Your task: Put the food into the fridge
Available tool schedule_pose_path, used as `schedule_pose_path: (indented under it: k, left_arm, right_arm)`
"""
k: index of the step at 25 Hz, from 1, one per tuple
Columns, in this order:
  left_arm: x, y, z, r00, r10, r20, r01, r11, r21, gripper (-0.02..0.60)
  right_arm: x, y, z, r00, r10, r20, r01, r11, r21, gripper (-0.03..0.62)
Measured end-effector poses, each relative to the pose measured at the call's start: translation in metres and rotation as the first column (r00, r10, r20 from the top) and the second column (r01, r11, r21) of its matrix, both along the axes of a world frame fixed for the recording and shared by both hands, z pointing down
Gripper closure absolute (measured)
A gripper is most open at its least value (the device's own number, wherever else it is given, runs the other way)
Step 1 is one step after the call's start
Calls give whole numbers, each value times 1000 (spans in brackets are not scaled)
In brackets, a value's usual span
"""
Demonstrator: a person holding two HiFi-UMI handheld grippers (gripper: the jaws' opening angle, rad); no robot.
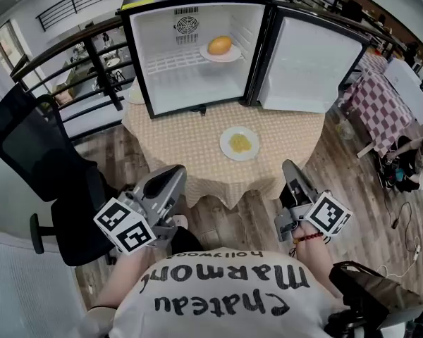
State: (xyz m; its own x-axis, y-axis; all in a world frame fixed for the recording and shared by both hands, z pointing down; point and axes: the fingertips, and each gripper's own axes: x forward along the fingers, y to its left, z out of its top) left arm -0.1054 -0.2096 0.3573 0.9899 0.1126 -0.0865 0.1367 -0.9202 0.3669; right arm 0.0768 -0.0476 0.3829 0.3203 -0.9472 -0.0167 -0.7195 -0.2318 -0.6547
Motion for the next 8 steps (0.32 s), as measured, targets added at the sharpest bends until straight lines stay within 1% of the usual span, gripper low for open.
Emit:
schedule_pose_path:
  k: [4, 8]
  left_arm:
    - [-2, 2, -3, 1000, 2, 0, -2, 1000, 9, 574]
    - [-3, 1, -6, 1000, 0, -5, 0, 1000, 11, 575]
  right_arm:
    - [1, 1, -1, 1000, 4, 6, -4, 1000, 14, 579]
    - [1, 1, -7, 1000, 2, -10, -2, 1000, 22, 579]
